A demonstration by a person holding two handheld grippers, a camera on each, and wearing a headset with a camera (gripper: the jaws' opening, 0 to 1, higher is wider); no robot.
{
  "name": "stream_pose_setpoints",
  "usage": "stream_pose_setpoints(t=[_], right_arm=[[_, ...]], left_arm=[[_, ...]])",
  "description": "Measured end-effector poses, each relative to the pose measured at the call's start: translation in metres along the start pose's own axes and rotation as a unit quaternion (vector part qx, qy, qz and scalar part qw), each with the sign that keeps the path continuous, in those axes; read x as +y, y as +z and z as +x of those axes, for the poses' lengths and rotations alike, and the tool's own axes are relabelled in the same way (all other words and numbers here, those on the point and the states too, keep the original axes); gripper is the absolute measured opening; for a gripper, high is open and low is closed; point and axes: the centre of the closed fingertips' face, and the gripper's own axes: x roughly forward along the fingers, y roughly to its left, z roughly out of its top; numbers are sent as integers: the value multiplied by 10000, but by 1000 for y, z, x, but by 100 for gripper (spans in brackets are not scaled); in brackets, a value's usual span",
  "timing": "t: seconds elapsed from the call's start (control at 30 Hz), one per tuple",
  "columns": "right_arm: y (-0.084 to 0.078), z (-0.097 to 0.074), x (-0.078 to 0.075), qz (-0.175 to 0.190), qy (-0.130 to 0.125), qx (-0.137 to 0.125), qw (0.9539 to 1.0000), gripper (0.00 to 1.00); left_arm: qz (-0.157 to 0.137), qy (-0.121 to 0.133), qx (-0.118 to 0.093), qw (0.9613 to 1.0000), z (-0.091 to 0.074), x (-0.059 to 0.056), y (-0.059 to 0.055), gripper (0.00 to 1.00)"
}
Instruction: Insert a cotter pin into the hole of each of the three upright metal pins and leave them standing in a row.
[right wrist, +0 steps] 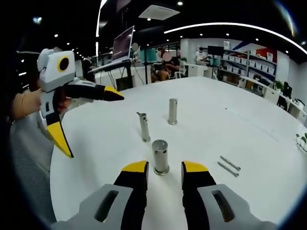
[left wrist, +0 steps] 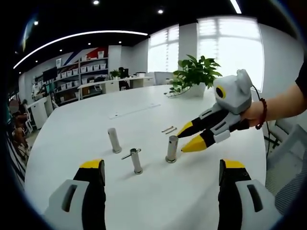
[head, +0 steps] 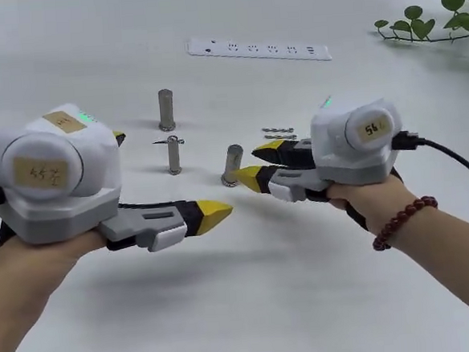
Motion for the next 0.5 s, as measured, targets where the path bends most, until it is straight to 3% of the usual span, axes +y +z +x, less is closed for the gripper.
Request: stream_pose_setpoints(t=[0.33,0.5], right_arm=[[-8,-12,-28,-404,87,657,9970,26],[-19,-10,-41,-829,211,1191,9892,25]], left_arm=[[-55,-73,-26,10000,1,-3,1,98],[-26,79,-90,9999,-1,3,5,96]])
